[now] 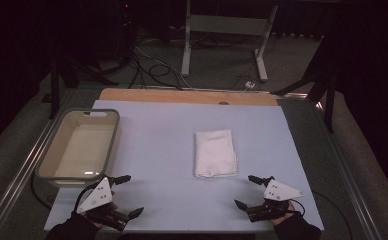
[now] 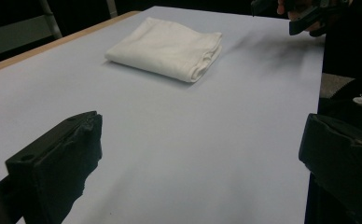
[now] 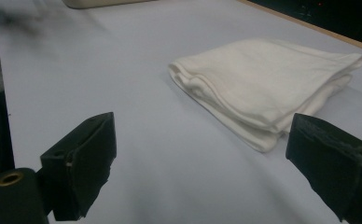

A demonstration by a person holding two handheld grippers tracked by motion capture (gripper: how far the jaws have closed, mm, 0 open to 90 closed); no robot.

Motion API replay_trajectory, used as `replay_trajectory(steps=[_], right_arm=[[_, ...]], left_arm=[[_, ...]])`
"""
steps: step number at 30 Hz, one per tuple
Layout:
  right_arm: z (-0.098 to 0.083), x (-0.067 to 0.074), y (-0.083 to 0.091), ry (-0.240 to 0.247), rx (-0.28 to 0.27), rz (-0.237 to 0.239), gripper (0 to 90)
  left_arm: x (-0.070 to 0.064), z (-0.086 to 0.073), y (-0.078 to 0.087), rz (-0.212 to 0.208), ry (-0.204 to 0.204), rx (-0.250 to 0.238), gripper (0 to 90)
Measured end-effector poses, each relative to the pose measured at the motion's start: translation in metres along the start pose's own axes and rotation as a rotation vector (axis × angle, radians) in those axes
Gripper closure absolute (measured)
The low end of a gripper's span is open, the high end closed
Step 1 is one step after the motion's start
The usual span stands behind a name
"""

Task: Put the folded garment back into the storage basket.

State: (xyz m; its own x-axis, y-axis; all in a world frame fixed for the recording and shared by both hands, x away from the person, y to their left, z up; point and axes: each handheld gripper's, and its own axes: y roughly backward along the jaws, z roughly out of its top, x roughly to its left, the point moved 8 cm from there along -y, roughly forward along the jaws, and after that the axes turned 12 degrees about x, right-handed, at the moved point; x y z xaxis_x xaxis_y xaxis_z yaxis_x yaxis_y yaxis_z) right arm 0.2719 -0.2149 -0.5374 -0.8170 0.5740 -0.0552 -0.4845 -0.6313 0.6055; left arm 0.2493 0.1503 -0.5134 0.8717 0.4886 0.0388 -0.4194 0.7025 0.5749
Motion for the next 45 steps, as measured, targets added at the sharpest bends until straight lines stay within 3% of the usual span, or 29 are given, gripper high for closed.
replay_trajectory(steps=[5, 18, 35, 45], right_arm=[[0.000, 0.001, 0.000, 0.017, 0.008, -0.013, 8.6], [0.002, 0.002, 0.000, 0.002, 0.030, -0.016, 8.6], [0.025, 0.004, 0.020, -0.027, 0.013, -0.016, 8.6], [0.047, 0.003, 0.034, 0.007, 0.016, -0.027, 8.6]], left_arm=[[-0.001, -0.001, -0.002, -0.005, 0.000, 0.004, 0.0], [-0.004, 0.001, -0.004, -0.019, -0.007, 0.013, 0.0], [-0.007, 0.014, -0.001, -0.040, -0.019, 0.025, 0.0], [-0.006, 0.026, 0.002, -0.051, -0.028, 0.029, 0.0]])
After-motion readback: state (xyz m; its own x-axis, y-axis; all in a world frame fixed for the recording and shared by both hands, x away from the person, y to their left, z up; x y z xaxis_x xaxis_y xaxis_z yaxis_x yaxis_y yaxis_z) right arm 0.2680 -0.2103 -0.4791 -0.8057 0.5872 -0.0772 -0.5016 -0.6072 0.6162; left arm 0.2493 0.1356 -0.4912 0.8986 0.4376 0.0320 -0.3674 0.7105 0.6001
